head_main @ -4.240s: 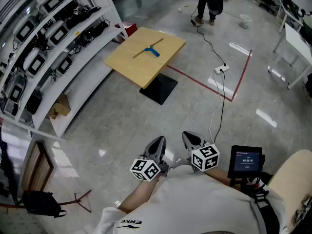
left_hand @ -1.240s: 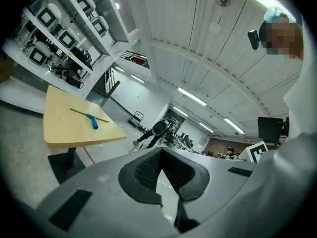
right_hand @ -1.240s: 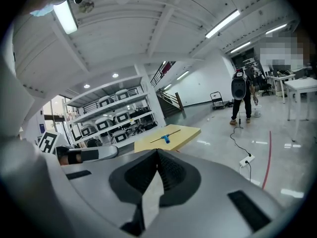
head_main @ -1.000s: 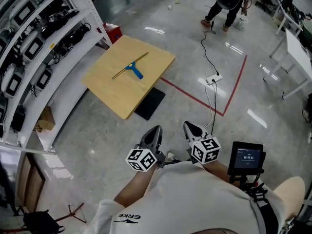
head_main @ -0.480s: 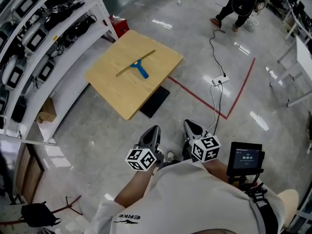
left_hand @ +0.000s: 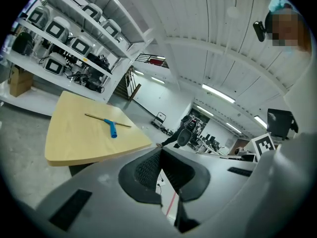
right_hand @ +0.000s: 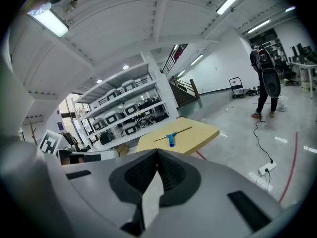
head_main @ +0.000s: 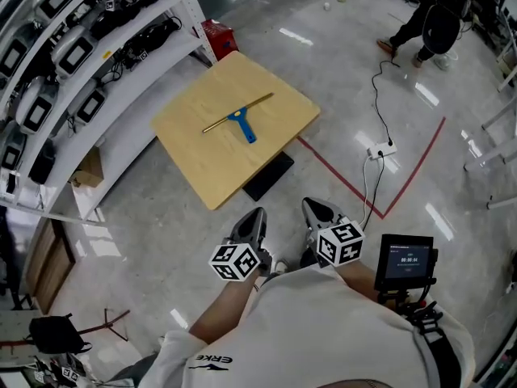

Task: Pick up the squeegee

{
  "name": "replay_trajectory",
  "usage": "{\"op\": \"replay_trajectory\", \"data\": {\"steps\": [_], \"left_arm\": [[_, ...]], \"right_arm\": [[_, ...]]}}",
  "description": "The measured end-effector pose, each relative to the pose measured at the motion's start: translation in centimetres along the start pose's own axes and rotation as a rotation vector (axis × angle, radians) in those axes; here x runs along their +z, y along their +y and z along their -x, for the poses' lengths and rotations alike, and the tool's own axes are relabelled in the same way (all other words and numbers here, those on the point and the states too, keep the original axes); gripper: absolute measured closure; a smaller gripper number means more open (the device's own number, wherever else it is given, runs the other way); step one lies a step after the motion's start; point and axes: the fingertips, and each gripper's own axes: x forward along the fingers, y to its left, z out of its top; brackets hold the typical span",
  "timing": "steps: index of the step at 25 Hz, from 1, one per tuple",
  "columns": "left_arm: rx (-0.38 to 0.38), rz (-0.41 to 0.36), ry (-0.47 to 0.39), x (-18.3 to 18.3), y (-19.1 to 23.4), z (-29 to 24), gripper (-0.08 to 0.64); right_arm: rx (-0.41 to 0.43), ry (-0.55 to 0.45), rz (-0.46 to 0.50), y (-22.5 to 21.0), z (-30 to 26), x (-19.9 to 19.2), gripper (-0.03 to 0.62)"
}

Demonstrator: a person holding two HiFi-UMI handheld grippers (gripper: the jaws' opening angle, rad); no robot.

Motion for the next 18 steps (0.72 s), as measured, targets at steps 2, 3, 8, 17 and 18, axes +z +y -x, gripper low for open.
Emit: {"op": "replay_trajectory", "data": {"steps": [2,3,8,17,18], "left_arm": [[0.027,0.006,0.001,0.4,0.1,-2.4,0.557],[0.04,0.008,0.002,0.4,0.2,-3.2,0.557],[0.094,0.001,-0.01,0.8,0.4,-6.2,0.557],[0.219,0.015,-0.065,1.5,1.6,-7.2,0.557],[0.233,0.02,-0.069,1.6,2.0,-7.1,0.557]], "right_arm": [[0.027,0.022,0.009,-1.8,-1.4,1.1,0.589],[0.039,0.031,0.014,-2.4,-1.9,1.4,0.589],[0.094,0.055,0.036,-4.9,-3.9,2.7,0.589],[0.197,0.103,0.07,-6.7,-7.8,3.4,0.589],[0.204,0.111,0.072,-6.5,-8.3,3.5,0.589]]}}
